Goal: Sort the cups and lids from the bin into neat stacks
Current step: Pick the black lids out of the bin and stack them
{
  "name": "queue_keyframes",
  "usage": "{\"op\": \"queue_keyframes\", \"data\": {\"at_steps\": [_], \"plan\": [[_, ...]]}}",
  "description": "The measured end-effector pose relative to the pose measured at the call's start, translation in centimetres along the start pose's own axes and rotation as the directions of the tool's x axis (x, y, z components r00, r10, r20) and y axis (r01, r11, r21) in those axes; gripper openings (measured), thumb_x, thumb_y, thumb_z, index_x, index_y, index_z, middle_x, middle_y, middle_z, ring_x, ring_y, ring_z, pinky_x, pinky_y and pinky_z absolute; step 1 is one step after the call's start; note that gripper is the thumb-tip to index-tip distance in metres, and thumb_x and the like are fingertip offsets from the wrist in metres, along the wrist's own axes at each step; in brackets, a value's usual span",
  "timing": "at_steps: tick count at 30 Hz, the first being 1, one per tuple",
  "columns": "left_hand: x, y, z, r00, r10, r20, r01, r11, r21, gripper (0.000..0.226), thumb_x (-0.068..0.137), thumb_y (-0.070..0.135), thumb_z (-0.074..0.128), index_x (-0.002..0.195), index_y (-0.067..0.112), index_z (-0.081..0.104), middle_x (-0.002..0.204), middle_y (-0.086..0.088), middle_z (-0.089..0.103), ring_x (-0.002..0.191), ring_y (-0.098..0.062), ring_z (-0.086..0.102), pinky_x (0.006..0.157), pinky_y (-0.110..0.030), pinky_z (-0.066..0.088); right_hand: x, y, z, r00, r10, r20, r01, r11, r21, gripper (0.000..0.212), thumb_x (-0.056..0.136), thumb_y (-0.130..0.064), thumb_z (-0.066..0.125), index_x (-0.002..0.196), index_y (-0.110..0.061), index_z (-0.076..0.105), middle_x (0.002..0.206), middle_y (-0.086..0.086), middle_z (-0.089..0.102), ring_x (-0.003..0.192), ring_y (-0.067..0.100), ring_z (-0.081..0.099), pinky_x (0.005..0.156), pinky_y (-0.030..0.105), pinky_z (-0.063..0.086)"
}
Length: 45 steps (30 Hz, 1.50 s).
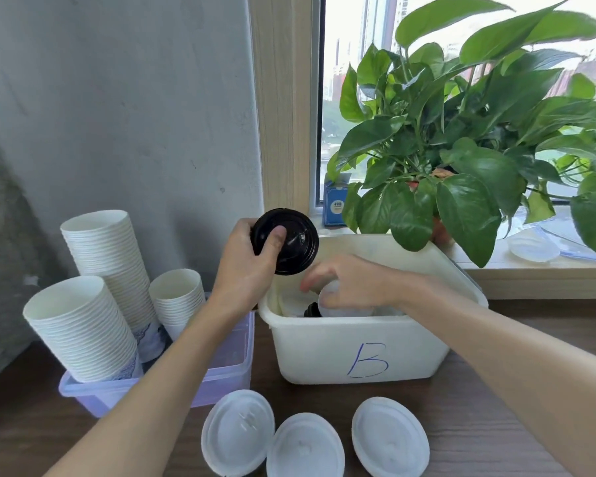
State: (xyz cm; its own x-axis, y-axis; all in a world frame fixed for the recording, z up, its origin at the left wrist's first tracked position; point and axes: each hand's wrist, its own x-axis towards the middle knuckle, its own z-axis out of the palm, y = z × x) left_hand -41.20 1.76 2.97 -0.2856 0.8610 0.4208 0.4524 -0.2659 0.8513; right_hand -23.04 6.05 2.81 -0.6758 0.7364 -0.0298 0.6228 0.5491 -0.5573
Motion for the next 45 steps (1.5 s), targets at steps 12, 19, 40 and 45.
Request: {"op": "queue_keyframes", "data": {"at_steps": [12,19,40,45], "plan": [[0.2,-0.2,0.2,0.998,0.012,0.067,-0.013,1.000,0.014,0.028,0.096,0.037,0.061,0.115,0.017,0.054,0.102,0.005,0.065,0.097,-0.012,0.063,0.075,-0.021,0.046,0.5,2.0,0.2,0.987,0.078,-0.137,-0.102,0.979,-0.174,0.009,0.081,-0.023,0.067,0.086,-0.027,0.073,0.075,-0.012,0.059,0.074,0.006,0.055,0.074,0.028,0.044],[0.5,0.4,0.6,0.998,0.016,0.062,-0.013,0.999,-0.042,0.028,0.098,0.036,0.058,0.115,0.013,0.058,0.100,0.005,0.065,0.090,-0.004,0.061,0.070,-0.013,0.044,-0.9,1.9,-1.7,0.849,0.160,-0.504,-0.112,0.986,0.124,0.036,0.086,-0.015,0.065,0.053,-0.023,0.051,0.049,-0.009,0.044,0.049,0.010,0.037,0.051,0.025,0.031],[1.2,1.8,4.8,0.965,0.012,0.261,0.042,0.979,-0.199,0.043,0.101,0.049,0.047,0.126,0.017,0.059,0.116,0.000,0.070,0.110,-0.012,0.065,0.101,-0.039,0.051,-1.6,0.8,-1.4,0.837,0.134,-0.531,0.267,0.747,0.609,0.046,0.098,-0.052,0.035,0.118,-0.021,0.062,0.106,0.000,0.070,0.097,0.012,0.065,0.081,0.030,0.054],[0.9,1.8,5.9,0.941,0.051,0.334,-0.027,0.997,-0.077,0.040,0.101,0.046,0.048,0.123,0.014,0.057,0.109,-0.001,0.069,0.105,-0.015,0.065,0.089,-0.032,0.054,-1.4,0.8,-1.2,0.749,0.126,-0.650,0.251,0.854,0.455,0.031,0.097,-0.042,0.045,0.114,-0.020,0.060,0.103,-0.011,0.065,0.097,-0.003,0.059,0.083,0.012,0.045]]}}
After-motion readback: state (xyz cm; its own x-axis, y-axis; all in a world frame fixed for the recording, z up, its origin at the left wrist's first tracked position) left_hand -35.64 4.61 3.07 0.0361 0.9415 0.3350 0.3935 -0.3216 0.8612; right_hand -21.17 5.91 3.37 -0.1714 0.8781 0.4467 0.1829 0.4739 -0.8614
